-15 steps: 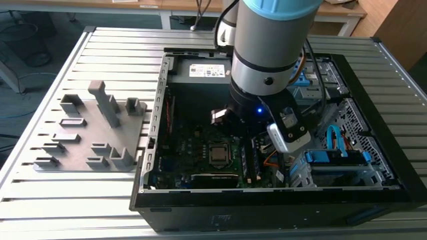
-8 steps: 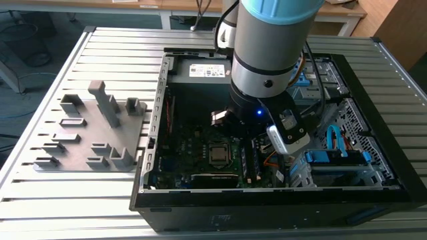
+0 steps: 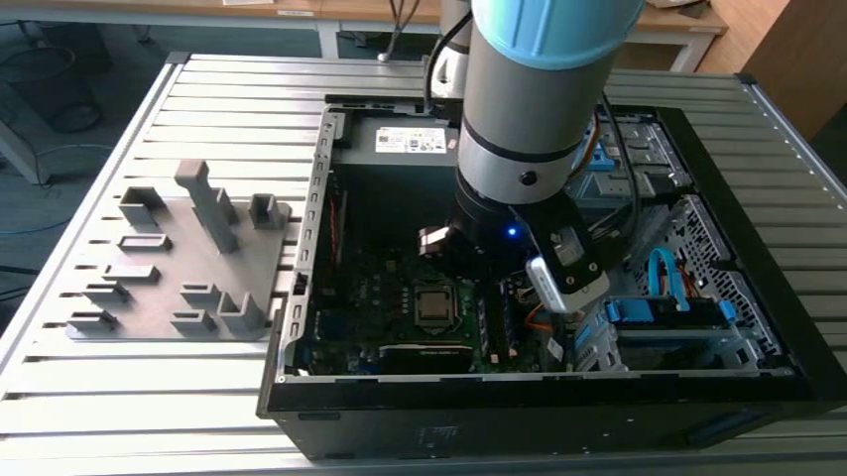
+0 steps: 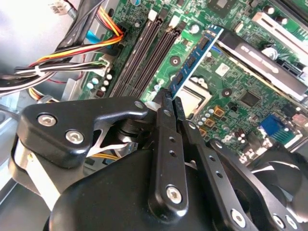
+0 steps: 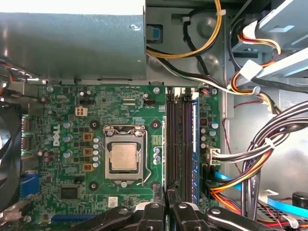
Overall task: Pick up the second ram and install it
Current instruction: 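Insert the second ram into the second slot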
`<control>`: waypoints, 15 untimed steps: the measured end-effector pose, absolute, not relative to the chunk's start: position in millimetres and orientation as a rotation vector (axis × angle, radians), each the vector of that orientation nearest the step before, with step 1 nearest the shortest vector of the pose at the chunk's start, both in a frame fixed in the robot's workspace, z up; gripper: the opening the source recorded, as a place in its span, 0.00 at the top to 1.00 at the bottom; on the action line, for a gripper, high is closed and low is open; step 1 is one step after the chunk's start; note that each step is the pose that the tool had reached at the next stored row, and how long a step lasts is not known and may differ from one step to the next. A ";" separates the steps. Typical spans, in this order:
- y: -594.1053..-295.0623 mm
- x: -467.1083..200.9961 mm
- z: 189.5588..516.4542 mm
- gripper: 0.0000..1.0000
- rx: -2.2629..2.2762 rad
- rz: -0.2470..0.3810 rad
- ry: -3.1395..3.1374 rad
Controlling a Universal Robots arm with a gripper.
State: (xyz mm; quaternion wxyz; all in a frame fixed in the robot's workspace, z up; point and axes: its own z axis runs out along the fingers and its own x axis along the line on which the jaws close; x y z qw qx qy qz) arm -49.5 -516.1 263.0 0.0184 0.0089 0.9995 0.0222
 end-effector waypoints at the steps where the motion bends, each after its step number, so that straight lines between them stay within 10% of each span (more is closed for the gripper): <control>1: -516.1 -49.4 262.0 0.86 0.028 0.069 3.104; 15: -515.6 -48.9 245.8 0.86 0.028 0.069 3.104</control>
